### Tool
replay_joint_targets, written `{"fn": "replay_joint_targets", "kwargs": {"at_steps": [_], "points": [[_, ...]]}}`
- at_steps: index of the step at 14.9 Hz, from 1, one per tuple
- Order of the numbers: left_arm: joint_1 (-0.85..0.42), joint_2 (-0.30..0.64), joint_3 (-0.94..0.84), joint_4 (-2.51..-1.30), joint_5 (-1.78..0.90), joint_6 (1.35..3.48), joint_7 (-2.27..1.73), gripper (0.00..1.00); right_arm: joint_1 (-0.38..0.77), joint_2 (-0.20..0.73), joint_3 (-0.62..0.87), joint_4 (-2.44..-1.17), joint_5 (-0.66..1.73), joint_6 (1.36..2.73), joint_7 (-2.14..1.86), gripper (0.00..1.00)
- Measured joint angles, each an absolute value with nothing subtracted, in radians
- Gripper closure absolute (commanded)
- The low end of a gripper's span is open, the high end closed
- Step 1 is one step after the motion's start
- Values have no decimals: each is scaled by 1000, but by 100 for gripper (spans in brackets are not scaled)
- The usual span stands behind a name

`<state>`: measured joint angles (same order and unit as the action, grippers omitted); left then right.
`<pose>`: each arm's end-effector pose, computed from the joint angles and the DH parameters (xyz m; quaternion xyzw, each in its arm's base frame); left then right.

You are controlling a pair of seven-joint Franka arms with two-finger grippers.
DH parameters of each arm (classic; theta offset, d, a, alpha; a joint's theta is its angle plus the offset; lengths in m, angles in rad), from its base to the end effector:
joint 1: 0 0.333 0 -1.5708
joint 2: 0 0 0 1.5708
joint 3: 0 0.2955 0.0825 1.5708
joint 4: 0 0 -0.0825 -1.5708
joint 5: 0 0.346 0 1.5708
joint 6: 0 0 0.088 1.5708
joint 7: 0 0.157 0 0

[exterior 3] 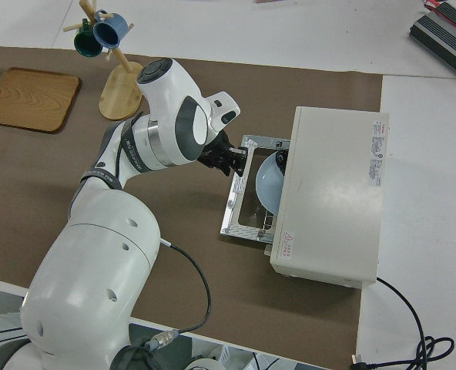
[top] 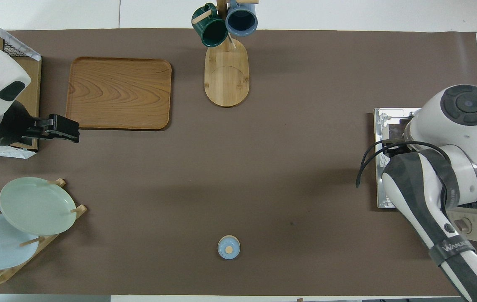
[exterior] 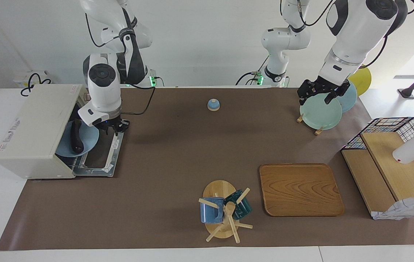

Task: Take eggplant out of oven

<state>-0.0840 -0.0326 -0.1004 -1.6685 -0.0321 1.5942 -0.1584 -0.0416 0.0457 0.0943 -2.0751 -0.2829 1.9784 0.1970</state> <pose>0.4953 -0.0981 0.5303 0.9996 -0.0122 -0.0231 0.0106 0.5020 -0.0042 0.3497 0.9899 -0.0063 -0.0543 0.1308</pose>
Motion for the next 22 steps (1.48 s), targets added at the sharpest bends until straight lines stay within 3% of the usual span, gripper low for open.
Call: {"fn": "replay_joint_targets", "kwargs": {"at_steps": [4,10,12,13,19,22], "points": [[-84,-33,-100,-1669,-32,1594,-158,0,-109,46,94,-2111,-283,2057,94,63],[-84,-33,-100,-1669,-32,1594,-158,0,-113,43,95,-2168,-283,2167,89,68],[-84,-33,-100,-1669,-32,1594,-158,0,-116,38,94,-2195,-284,2200,89,79],[-84,-33,-100,-1669,-32,1594,-158,0,-118,35,94,-2203,-288,2204,85,100],[-84,-33,-100,-1668,-32,1594,-158,0,-114,20,107,-2205,-385,2199,50,100],[-84,-33,-100,-1669,-32,1594,-158,0,-3,22,129,-2162,-383,2151,107,100]]}}
